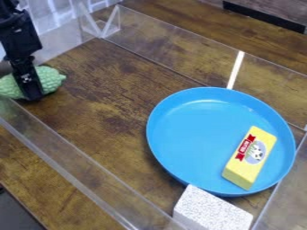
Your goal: Put the green object in the blue tray
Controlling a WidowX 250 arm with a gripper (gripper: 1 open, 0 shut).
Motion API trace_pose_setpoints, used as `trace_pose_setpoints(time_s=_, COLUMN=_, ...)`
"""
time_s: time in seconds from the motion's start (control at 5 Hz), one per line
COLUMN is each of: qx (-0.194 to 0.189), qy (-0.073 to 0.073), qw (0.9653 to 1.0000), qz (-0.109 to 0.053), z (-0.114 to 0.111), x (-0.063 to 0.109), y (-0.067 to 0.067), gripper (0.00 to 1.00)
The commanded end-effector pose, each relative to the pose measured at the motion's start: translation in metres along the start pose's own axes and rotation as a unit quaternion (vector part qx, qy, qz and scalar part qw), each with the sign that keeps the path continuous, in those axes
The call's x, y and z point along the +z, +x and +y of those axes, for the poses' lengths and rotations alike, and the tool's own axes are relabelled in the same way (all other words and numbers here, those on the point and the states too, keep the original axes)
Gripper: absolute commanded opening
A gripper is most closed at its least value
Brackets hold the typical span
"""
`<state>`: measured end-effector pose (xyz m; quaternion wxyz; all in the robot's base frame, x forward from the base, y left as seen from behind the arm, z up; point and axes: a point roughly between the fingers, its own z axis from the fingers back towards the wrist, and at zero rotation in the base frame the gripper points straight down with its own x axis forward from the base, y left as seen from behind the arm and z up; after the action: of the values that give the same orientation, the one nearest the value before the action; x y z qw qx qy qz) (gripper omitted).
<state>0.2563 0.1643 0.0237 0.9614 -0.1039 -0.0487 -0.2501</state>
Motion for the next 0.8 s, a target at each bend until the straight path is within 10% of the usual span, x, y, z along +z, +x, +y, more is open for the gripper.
trace_pose_setpoints(time_s=0.0, qx=-0.003, qy=0.036, qw=0.9992, qz=-0.018, z=0.015, x=0.028, y=-0.003, gripper=0.00)
trace_pose_setpoints(time_s=0.4, qx=-0.006, qy=0.030, qw=0.9993, qz=-0.024, z=0.021, x=0.020, y=-0.008, gripper=0.00)
trace_pose_setpoints(time_s=0.6, qx=-0.008, qy=0.026, qw=0.9992, qz=-0.029, z=0.024, x=0.011, y=-0.011, gripper=1.00)
